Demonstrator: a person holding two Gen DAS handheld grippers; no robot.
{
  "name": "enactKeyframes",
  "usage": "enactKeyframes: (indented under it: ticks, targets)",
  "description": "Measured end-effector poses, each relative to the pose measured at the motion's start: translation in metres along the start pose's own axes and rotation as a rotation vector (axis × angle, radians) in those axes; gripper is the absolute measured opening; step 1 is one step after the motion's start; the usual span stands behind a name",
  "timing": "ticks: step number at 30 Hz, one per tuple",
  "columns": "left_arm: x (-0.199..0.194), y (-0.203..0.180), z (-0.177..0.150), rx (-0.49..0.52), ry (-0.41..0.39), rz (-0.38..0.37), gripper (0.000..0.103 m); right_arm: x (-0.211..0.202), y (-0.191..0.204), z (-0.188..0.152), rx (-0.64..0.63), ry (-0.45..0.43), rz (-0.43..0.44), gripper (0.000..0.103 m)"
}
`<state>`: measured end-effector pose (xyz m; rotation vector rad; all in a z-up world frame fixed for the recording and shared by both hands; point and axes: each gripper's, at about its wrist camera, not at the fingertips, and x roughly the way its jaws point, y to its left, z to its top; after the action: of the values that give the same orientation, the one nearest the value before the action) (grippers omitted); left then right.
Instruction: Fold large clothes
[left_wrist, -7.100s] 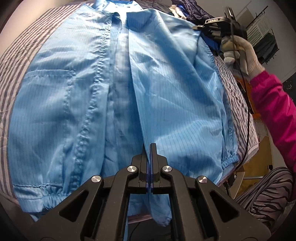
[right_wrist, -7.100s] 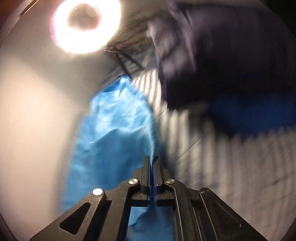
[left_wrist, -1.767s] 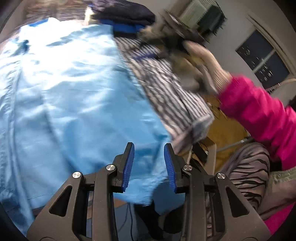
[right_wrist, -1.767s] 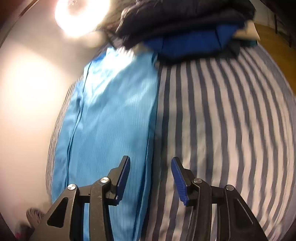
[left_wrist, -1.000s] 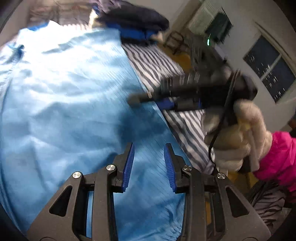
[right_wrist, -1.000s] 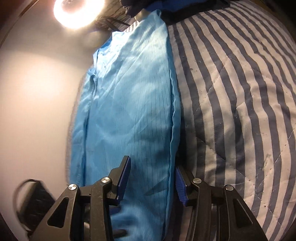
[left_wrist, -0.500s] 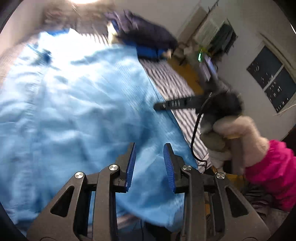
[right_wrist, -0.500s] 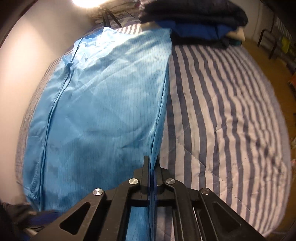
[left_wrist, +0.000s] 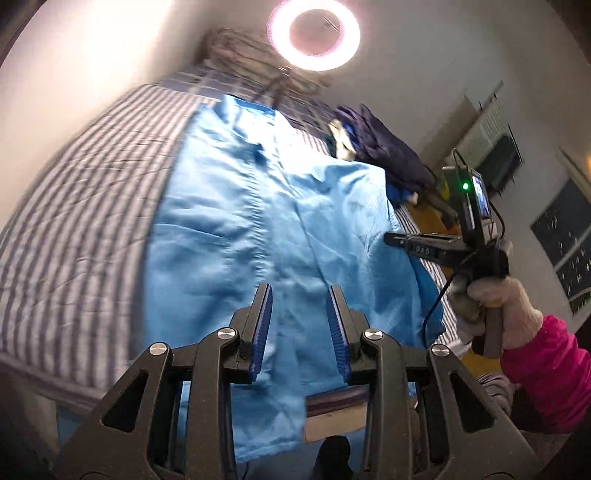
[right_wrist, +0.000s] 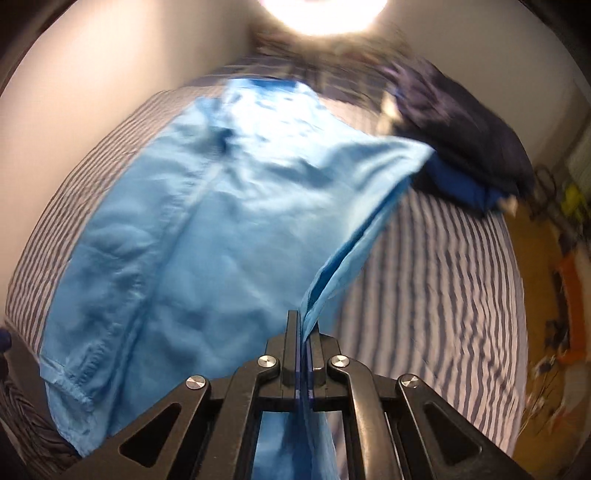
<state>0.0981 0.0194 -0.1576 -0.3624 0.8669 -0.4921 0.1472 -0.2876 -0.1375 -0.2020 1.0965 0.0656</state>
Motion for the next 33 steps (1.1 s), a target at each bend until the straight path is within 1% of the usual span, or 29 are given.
enactKeyframes:
  ticks: [3, 8, 11, 13, 14, 15, 16, 17, 18, 19, 20, 22, 24, 25, 27, 29, 31, 33]
  targets:
    - [-0.015, 0.017, 0.004, -0.035, -0.024, 0.009, 0.032, 0.006, 0.044, 0.010, -0.101, -0.006, -0.011, 0.000]
    - [-0.029, 0.042, 0.003, -0.087, -0.042, 0.037, 0.032, 0.036, 0.103, 0.020, -0.184, 0.044, 0.037, 0.000]
    - [-0.033, 0.052, -0.001, -0.112, -0.040, 0.052, 0.032, 0.054, 0.127, 0.016, -0.201, 0.089, 0.078, 0.000]
    - [-0.032, 0.055, -0.002, -0.120, -0.035, 0.061, 0.032, 0.071, 0.138, 0.012, -0.196, 0.132, 0.123, 0.000]
    - [-0.031, 0.055, -0.003, -0.122, -0.031, 0.063, 0.032, 0.078, 0.139, 0.011, -0.184, 0.153, 0.141, 0.003]
    - [-0.030, 0.055, -0.003, -0.122, -0.029, 0.064, 0.032, 0.085, 0.138, 0.010, -0.172, 0.173, 0.169, 0.006]
    - [-0.028, 0.053, -0.003, -0.120, -0.025, 0.065, 0.032, 0.088, 0.136, 0.010, -0.152, 0.183, 0.200, 0.012]
    - [-0.027, 0.051, -0.003, -0.115, -0.022, 0.067, 0.032, 0.089, 0.132, 0.010, -0.126, 0.185, 0.247, 0.021]
    - [-0.025, 0.049, -0.003, -0.107, -0.018, 0.068, 0.032, 0.087, 0.125, 0.011, -0.094, 0.188, 0.300, 0.023]
    - [-0.023, 0.046, -0.003, -0.099, -0.015, 0.067, 0.032, 0.084, 0.116, 0.012, -0.056, 0.189, 0.352, 0.030]
    - [-0.022, 0.042, -0.003, -0.089, -0.012, 0.067, 0.032, 0.079, 0.107, 0.013, -0.017, 0.189, 0.409, 0.032]
    - [-0.021, 0.037, -0.002, -0.074, -0.013, 0.065, 0.032, 0.062, 0.086, 0.012, 0.048, 0.164, 0.503, 0.033]
    - [-0.021, 0.032, -0.001, -0.056, -0.012, 0.063, 0.032, 0.041, 0.063, 0.007, 0.095, 0.125, 0.594, 0.033]
    - [-0.020, 0.030, -0.001, -0.047, -0.011, 0.061, 0.032, 0.027, 0.049, 0.001, 0.112, 0.096, 0.626, 0.033]
    - [-0.017, 0.026, 0.000, -0.036, -0.003, 0.053, 0.032, 0.008, 0.022, -0.014, 0.129, 0.055, 0.610, 0.033]
    - [-0.012, 0.022, 0.001, -0.030, 0.010, 0.040, 0.032, 0.002, 0.003, -0.030, 0.134, 0.048, 0.562, 0.028]
    - [-0.005, 0.017, 0.001, -0.025, 0.027, 0.027, 0.032, 0.006, -0.005, -0.047, 0.119, 0.070, 0.524, 0.025]
    - [0.004, 0.011, 0.001, -0.017, 0.043, 0.015, 0.032, 0.018, -0.007, -0.058, 0.110, 0.107, 0.515, 0.025]
